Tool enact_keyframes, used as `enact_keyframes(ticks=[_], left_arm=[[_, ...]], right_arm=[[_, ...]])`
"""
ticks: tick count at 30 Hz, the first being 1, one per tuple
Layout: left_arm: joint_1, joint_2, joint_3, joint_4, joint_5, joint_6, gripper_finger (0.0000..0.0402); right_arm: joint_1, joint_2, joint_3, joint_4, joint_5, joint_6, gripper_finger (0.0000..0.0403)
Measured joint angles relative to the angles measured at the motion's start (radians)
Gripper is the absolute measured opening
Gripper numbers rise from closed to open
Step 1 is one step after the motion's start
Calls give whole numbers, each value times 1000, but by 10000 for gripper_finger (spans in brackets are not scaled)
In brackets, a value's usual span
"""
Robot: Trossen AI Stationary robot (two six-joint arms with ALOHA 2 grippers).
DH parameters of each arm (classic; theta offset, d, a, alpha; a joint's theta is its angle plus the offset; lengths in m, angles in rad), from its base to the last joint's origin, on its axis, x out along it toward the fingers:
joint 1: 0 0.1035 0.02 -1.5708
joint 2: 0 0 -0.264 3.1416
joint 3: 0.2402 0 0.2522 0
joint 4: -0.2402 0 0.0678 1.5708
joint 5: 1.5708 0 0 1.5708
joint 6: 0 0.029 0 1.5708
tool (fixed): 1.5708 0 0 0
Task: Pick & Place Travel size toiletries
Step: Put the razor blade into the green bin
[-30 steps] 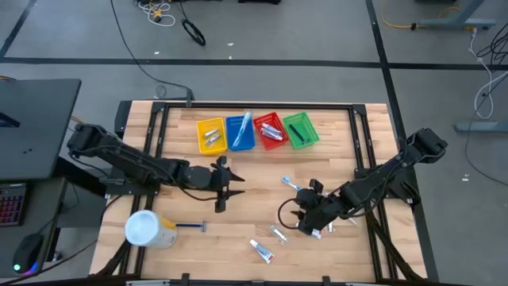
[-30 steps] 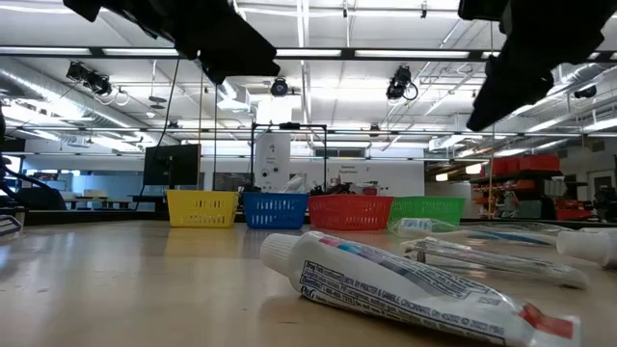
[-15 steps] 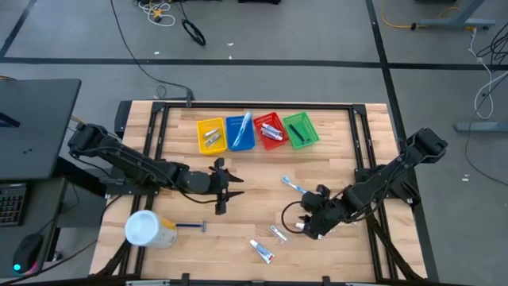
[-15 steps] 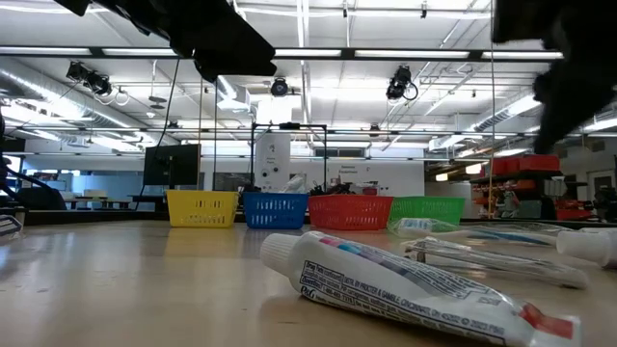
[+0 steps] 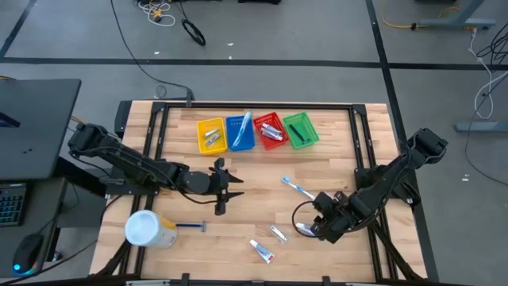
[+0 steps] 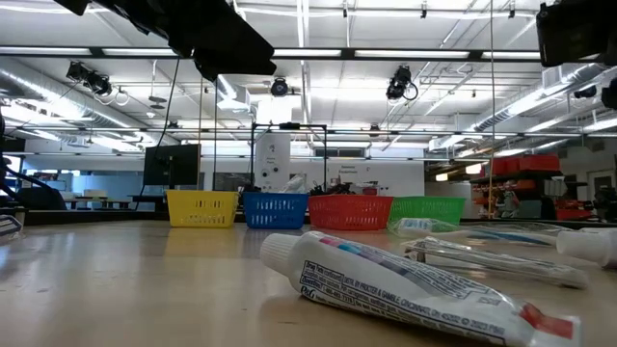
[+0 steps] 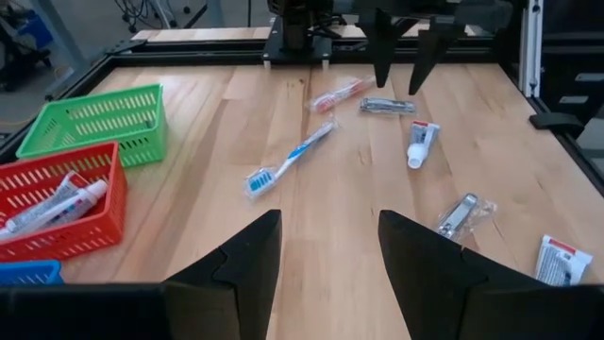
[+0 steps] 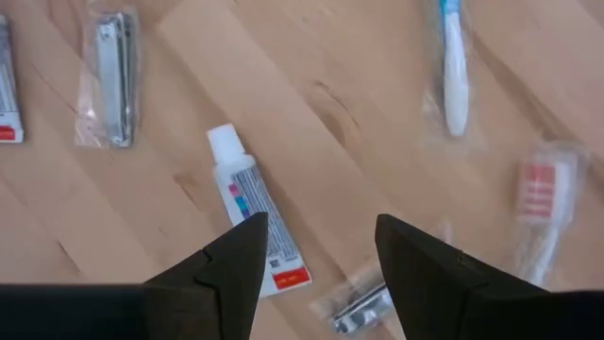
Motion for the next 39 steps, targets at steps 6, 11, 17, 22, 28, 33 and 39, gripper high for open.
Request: enact_keyframes(ticks=[6,11,17,22,28,33,39], left_arm=[[-14,0,0,-4,3,14,189],[-17,-4,0,-108,134,0,189],[-16,-6,1,-323,282,-143,189],[-16,-6,1,-491,388,-226,189],[-35,-5,1,-677,486,-386,184],[-105,16,1,-738,540,-425,165],[-167,89,6,-734,557,-514,159]], right_arm=[[0,0,0,28,41,-117,207],[-1,0,0,90,83,-226,207],[-2,0,0,192,173,-370,207],[-2,0,0,241,183,-427,207],[-2,0,0,249,221,-427,207],[-3,0,0,250,232,-428,207],[-5,0,0,250,232,-435,207]])
